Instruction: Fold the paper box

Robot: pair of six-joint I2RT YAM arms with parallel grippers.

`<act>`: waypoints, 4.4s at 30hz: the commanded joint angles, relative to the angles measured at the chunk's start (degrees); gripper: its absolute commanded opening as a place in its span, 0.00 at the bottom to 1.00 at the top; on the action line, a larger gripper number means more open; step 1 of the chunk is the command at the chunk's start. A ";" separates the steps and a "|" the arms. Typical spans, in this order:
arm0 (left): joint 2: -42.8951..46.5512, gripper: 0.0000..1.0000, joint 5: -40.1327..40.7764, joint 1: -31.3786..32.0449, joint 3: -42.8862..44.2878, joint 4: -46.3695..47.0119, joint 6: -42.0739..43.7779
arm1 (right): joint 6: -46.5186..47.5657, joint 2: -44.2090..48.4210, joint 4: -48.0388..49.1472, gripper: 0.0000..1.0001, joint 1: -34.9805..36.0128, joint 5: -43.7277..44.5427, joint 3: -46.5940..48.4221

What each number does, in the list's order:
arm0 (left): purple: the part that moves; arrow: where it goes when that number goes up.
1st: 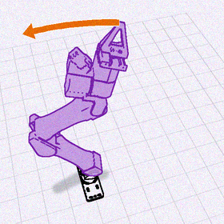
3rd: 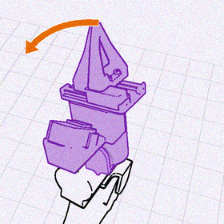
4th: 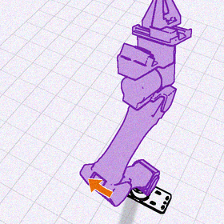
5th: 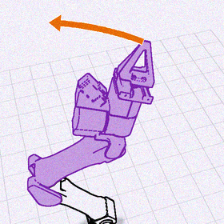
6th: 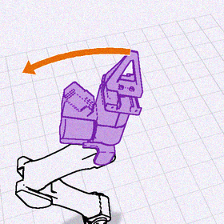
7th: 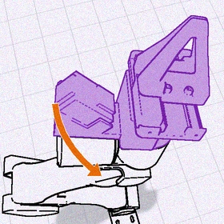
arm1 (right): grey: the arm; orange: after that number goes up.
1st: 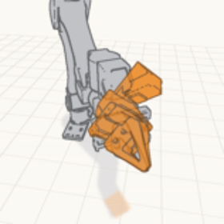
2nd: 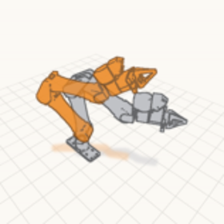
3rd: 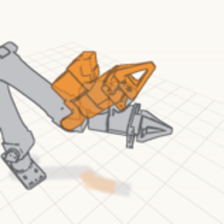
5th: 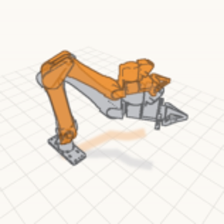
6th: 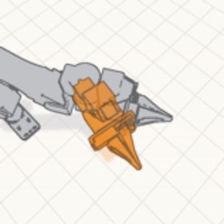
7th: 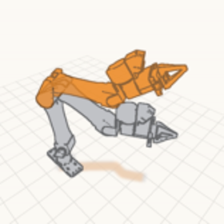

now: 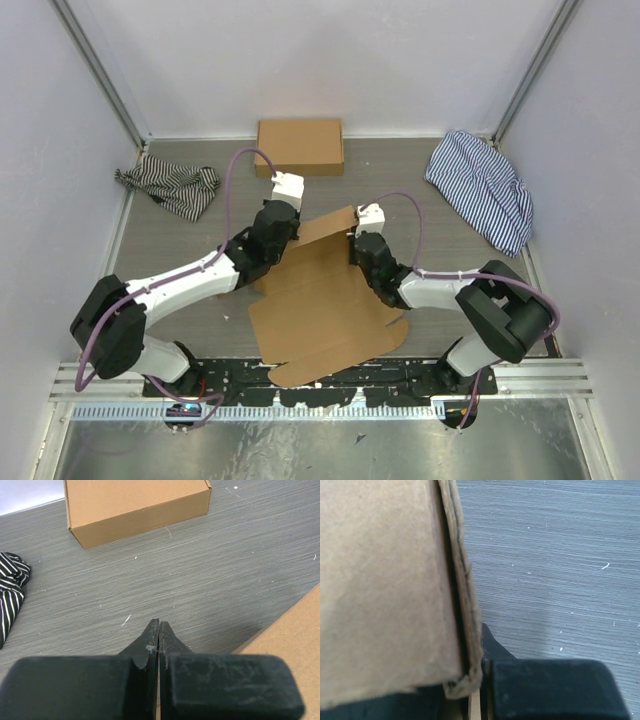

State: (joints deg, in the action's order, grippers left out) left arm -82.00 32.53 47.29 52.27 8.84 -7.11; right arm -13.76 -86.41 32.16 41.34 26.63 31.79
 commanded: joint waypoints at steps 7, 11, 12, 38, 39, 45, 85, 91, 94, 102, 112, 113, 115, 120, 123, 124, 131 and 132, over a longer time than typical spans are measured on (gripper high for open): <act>0.82 0.06 0.97 0.96 -1.79 -5.83 0.59 | -5.16 1.07 4.92 0.38 0.48 8.81 -0.88; 1.81 0.06 1.88 0.91 -1.24 -7.12 1.23 | -4.61 4.49 2.95 0.55 0.49 6.60 -1.20; 1.98 0.06 1.95 0.94 -1.02 -7.59 1.29 | -4.07 5.29 1.11 0.55 0.45 5.84 -0.44; 22.83 0.35 11.88 -1.95 3.17 -28.39 -4.80 | 5.16 25.78 -43.39 0.57 0.52 -7.78 19.25; 24.68 0.36 12.16 -2.16 2.42 -29.12 -5.09 | 5.65 24.90 -43.90 0.57 0.50 -7.18 20.23; 35.33 0.38 13.88 -3.73 -4.01 -32.92 -10.25 | 5.29 19.33 -40.40 0.56 0.46 -6.53 19.42; 26.59 0.50 2.33 -18.16 -6.09 -18.99 -14.60 | -5.04 27.67 -31.67 0.01 -8.06 8.21 2.68; 24.42 0.50 -18.88 -32.43 -9.84 -7.42 -19.07 | -5.24 32.45 -37.00 0.01 -17.18 -4.84 3.29; 23.41 0.51 -28.03 -33.30 -14.45 4.03 -17.52 | -4.43 31.92 -39.27 0.01 -19.35 -12.61 5.63; 14.11 0.54 -35.12 -33.29 -30.72 36.14 -14.58 | -2.22 28.63 -43.68 0.01 -23.27 -30.07 10.20; 13.91 0.53 -45.06 -33.27 -37.42 52.14 -17.73 | -0.30 28.56 -47.19 0.01 -23.50 -31.51 10.19; 15.09 0.53 -45.94 -33.23 -37.80 52.27 -18.33 | -0.45 28.20 -47.13 0.01 -23.50 -31.55 10.07; 17.22 0.54 -48.60 -33.23 -38.35 52.19 -19.30 | -0.69 27.35 -46.67 0.01 -23.48 -31.62 9.76; 24.94 0.53 -53.37 -33.16 -39.57 46.01 -20.54 | -1.09 25.69 -45.91 0.01 -23.50 -31.16 9.74; 31.04 0.54 -54.10 -32.91 -40.65 40.50 -20.26 | -1.10 24.81 -45.66 0.01 -23.50 -30.87 10.04; 33.08 0.55 -54.16 -32.66 -40.97 38.45 -20.04 | -1.02 24.66 -45.51 0.01 -23.48 -31.04 10.09; 34.02 0.57 -54.14 -28.57 -40.89 34.30 -17.21 | -0.92 24.48 -44.04 0.01 -23.46 -33.63 9.39; 32.94 0.57 -54.83 -28.00 -40.58 34.41 -17.00 | -0.92 24.50 -44.03 0.01 -23.49 -33.86 9.35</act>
State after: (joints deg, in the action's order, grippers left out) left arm -46.54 -20.18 17.52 11.79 45.67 -25.96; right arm -14.50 -62.26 -12.91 17.87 -4.03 39.77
